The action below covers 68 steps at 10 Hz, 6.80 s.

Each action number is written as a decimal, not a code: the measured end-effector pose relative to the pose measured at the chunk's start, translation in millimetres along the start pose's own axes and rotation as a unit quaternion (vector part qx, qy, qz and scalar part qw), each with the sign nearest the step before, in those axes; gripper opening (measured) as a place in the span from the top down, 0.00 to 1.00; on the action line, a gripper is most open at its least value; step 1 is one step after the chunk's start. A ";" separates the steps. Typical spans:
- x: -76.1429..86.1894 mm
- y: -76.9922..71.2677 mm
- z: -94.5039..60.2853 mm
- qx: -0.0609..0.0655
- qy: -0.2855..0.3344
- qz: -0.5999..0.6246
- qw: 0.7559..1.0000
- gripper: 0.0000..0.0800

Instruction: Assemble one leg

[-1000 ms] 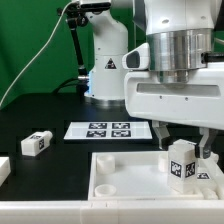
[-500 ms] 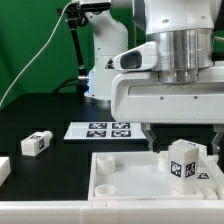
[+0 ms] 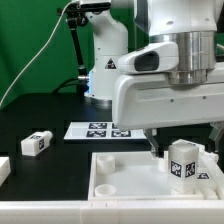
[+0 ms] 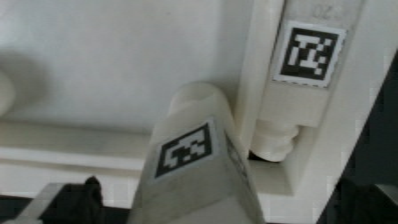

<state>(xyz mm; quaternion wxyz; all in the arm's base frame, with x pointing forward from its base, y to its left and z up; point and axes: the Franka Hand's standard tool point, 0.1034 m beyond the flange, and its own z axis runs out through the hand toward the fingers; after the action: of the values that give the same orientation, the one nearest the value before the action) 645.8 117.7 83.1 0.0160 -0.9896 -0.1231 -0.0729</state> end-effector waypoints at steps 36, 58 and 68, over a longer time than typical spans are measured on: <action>-2.0 7.1 4.0 -0.007 -0.033 0.008 0.999 0.19; -1.5 -1.6 6.2 -0.015 -0.028 0.562 0.826 0.52; 0.5 -5.0 5.8 -0.006 -0.028 0.124 0.992 0.19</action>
Offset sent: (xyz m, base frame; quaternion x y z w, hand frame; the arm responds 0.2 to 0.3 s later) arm 0.0000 0.0000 0.0000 0.0000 0.0000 0.0000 1.0000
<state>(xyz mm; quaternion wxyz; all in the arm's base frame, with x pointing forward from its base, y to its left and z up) 645.9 123.0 77.5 0.0157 -0.9989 0.0003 -0.0433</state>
